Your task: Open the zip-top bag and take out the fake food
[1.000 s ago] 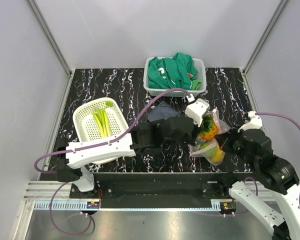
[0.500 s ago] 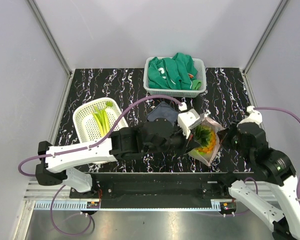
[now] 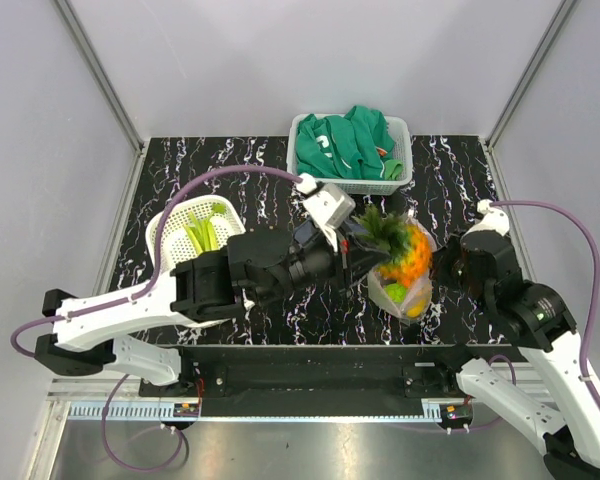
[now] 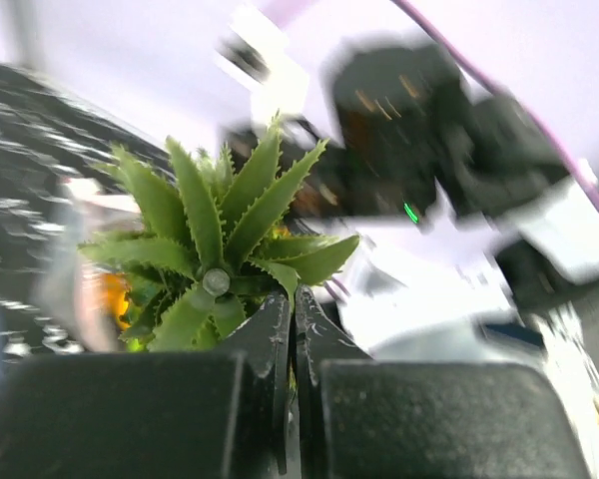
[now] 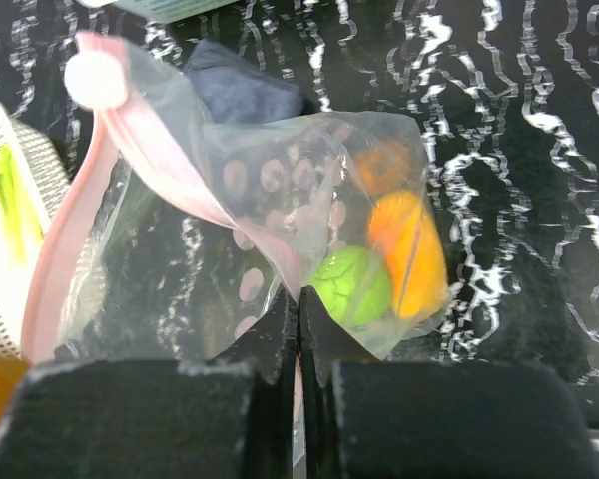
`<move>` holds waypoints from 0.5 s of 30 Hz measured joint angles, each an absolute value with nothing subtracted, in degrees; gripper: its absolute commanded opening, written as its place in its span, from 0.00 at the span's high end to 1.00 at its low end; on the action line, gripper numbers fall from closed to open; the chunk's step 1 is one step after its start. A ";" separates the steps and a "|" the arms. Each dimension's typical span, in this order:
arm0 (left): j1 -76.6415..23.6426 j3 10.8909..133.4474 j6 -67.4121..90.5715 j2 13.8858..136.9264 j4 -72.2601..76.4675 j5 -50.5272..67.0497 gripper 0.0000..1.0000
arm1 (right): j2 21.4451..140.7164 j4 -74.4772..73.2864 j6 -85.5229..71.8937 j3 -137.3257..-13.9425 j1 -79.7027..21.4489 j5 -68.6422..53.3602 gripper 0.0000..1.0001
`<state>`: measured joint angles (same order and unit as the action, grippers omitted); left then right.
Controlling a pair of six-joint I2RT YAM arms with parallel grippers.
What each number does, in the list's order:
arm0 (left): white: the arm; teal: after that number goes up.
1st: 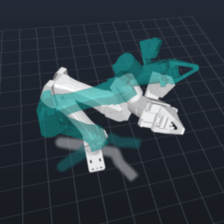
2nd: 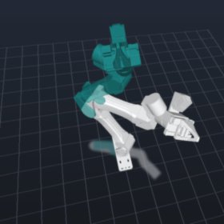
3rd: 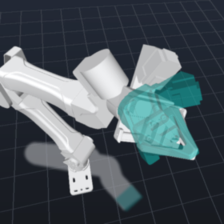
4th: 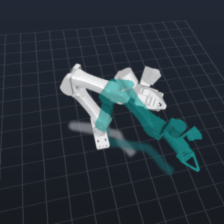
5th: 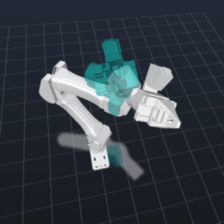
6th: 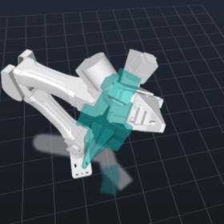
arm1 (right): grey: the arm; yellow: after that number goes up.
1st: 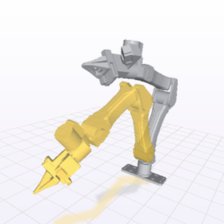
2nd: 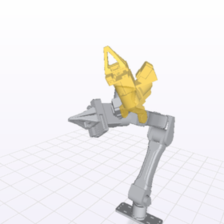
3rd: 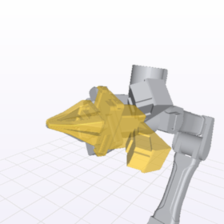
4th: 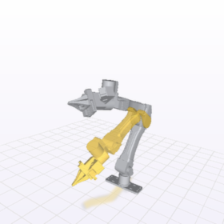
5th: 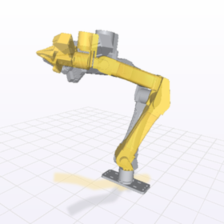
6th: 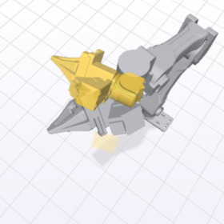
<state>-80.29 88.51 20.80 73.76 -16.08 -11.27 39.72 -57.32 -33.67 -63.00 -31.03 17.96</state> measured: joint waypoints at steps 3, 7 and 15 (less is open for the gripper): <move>-80.27 88.60 20.97 72.75 -16.36 -18.48 1.00 | 40.25 -58.92 -33.82 -63.79 -31.03 20.53 1.00; -78.89 85.19 21.21 67.51 -18.83 -24.49 1.00 | 40.99 -61.65 -33.89 -65.93 -31.03 24.77 1.00; -66.96 77.52 29.08 51.33 -34.44 -33.32 1.00 | 38.85 -63.90 -33.21 -67.79 -31.03 26.50 1.00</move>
